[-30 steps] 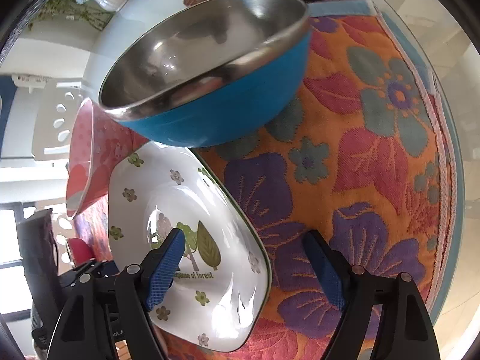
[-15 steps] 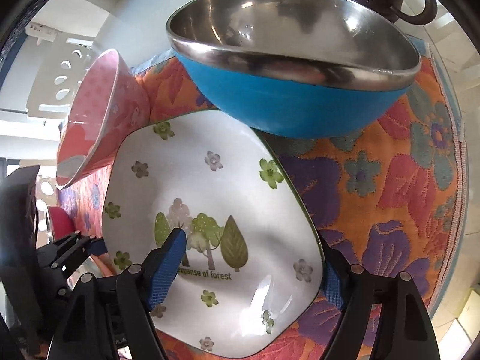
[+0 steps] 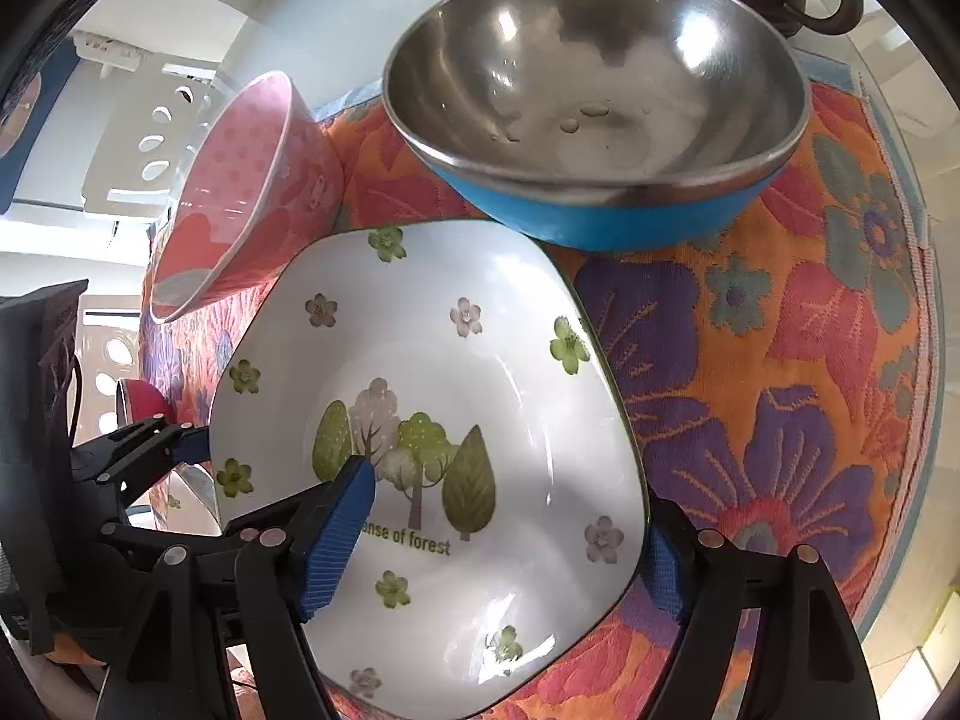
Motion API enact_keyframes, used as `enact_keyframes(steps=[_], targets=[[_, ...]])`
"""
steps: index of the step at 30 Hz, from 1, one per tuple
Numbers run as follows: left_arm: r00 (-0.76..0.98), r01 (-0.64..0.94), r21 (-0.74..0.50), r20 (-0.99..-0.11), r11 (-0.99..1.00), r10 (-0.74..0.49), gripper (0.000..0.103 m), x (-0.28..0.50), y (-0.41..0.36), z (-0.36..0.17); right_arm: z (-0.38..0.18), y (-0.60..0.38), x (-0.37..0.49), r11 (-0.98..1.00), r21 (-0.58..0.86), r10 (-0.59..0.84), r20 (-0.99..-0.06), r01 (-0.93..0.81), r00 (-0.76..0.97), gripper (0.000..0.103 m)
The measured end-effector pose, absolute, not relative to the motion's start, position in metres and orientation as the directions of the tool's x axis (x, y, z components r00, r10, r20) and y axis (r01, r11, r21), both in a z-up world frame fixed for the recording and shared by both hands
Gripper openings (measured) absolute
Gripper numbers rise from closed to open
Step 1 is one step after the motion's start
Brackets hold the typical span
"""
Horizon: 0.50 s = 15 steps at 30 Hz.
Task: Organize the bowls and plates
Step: 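Pinch the larger hexagonal plate rim with both tools and lift it, then carry the hexagonal plate with both tools over the plate stack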
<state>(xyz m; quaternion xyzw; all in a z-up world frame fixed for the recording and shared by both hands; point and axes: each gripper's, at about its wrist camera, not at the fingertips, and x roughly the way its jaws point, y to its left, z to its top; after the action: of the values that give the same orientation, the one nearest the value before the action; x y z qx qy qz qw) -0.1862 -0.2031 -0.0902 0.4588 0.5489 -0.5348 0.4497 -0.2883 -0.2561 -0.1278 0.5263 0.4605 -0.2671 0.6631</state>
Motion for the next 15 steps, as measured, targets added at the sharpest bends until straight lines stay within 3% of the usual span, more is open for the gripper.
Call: enact_keyframes(steps=[15], targets=[[-0.154,0.987,-0.156,-0.987,0.04,-0.031,0.071,-0.17,-0.187,-0.052,-0.09,-0.23,-0.296,0.307,0.475,0.085,-0.877,0.825,0.473,0.077]])
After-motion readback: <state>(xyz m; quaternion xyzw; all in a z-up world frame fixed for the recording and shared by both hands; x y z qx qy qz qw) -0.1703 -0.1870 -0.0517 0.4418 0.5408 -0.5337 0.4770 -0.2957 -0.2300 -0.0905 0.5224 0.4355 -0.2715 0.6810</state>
